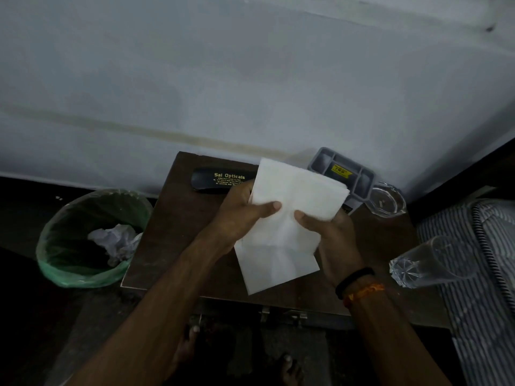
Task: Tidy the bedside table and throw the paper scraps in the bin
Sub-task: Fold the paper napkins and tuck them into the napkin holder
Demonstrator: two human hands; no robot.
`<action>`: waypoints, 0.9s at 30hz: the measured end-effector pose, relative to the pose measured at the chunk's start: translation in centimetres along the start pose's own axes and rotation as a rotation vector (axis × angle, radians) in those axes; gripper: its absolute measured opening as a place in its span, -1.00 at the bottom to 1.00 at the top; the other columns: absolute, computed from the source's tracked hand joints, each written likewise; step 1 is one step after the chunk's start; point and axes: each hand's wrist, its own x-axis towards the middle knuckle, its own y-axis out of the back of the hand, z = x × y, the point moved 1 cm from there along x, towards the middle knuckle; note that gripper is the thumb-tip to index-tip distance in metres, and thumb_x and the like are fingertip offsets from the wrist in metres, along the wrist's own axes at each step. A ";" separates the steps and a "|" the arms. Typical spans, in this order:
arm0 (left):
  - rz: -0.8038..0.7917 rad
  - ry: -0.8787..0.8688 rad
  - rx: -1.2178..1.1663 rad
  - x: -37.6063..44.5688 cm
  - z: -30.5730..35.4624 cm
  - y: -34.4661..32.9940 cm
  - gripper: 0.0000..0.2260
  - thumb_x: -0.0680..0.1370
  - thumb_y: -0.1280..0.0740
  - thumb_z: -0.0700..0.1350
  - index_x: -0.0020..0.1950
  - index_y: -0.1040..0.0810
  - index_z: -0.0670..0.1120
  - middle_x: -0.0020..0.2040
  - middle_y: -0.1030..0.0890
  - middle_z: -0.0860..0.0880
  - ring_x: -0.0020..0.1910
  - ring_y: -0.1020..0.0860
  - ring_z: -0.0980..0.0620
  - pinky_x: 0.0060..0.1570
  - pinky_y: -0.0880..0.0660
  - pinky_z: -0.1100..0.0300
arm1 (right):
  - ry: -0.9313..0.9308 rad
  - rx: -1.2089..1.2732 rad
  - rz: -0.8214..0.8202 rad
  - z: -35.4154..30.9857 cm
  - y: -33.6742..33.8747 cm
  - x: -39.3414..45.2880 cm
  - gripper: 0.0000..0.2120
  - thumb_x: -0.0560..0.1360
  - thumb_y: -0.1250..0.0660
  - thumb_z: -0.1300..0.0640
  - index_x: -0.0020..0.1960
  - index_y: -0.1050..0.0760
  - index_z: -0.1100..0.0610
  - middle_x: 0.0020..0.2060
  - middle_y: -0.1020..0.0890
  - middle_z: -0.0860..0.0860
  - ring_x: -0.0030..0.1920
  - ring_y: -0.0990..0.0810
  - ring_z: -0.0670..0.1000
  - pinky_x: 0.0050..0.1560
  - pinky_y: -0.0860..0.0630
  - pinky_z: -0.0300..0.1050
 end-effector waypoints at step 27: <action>0.004 0.139 0.478 -0.5 -3.4 -0.2 -0.50 0.50 -0.44 -0.05 0.41 -0.39 0.02 0.20 -0.50 0.06 0.14 -0.45 0.12 0.14 -0.46 0.06 | -0.008 -0.201 0.036 4.2 -0.4 0.7 -0.58 0.24 -0.63 0.24 0.04 -0.63 0.02 -0.05 -0.73 -0.03 -0.04 -0.71 -0.03 -0.13 -0.65 -0.10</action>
